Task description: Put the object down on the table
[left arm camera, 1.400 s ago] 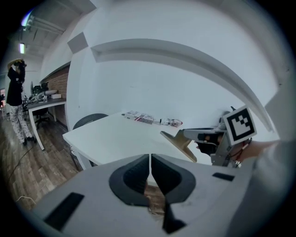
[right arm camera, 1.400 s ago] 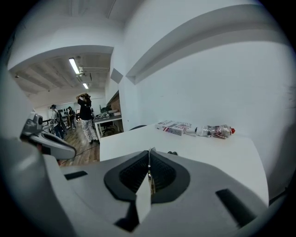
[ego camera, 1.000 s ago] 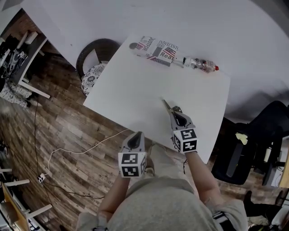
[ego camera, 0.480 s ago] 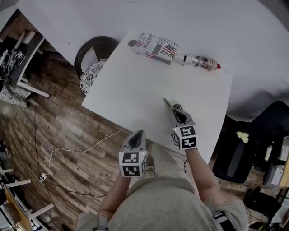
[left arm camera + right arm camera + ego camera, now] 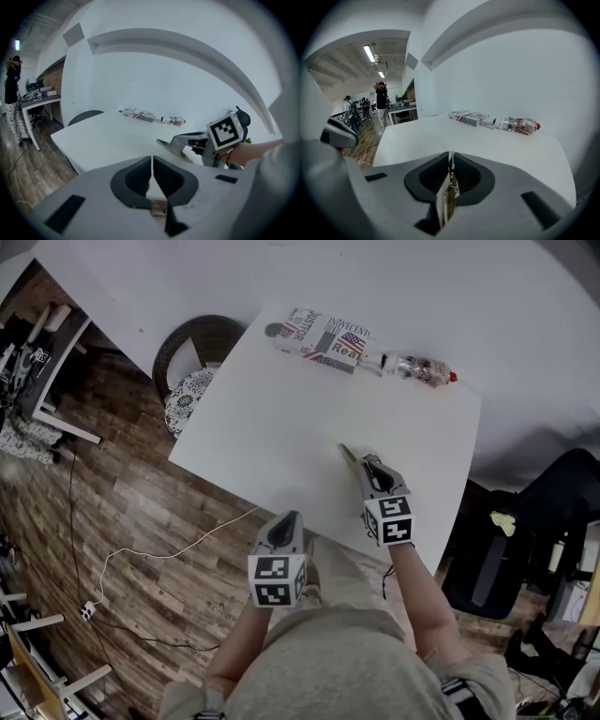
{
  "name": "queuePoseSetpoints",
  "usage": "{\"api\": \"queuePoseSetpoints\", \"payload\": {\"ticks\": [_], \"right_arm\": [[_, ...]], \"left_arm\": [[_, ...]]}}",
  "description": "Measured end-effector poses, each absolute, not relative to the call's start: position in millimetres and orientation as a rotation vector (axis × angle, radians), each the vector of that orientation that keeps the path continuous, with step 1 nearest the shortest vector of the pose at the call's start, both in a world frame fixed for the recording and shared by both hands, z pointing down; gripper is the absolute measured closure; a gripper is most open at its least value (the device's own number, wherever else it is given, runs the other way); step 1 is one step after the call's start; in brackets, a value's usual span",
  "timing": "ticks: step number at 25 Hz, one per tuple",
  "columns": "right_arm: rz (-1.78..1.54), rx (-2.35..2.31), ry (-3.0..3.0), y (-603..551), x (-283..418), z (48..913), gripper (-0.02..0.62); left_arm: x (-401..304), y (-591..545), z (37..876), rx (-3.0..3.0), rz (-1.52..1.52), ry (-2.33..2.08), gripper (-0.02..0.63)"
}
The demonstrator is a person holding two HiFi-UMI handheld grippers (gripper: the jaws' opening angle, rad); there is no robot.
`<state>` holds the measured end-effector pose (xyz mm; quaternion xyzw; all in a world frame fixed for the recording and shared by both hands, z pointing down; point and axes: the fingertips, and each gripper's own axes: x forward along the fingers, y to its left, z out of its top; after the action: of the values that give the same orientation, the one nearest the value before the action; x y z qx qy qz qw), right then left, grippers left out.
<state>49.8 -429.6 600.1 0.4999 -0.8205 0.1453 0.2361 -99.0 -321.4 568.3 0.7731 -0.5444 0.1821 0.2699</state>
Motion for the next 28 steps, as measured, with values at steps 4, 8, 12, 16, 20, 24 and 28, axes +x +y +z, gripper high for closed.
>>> {"api": "queuePoseSetpoints", "payload": {"ticks": [4,8,12,16,20,24,28], "right_arm": [[0.398,1.383,-2.229,-435,58,603,0.549],[0.420,1.396,-2.210,-439,66,608,0.534],[0.437,1.408,-2.199,-441,71,612,0.524],[0.441,1.413,-2.186,-443,75,614,0.515],[0.442,1.426,-2.166,-444,81,618,0.509],[0.458,1.440,-2.147,-444,88,622,0.503],[0.454,1.445,-2.143,-444,89,623,0.502]], "left_arm": [[-99,-321,570,2.077,0.496,-1.462,0.591],[-98,-322,569,2.089,0.499,-1.456,0.591],[-97,-321,568,2.094,0.495,-1.453,0.591],[-95,-322,568,2.096,0.498,-1.449,0.591],[-94,-320,567,2.096,0.495,-1.446,0.591],[-92,-318,566,2.099,0.498,-1.444,0.591],[-92,-317,566,2.099,0.501,-1.445,0.591]]}}
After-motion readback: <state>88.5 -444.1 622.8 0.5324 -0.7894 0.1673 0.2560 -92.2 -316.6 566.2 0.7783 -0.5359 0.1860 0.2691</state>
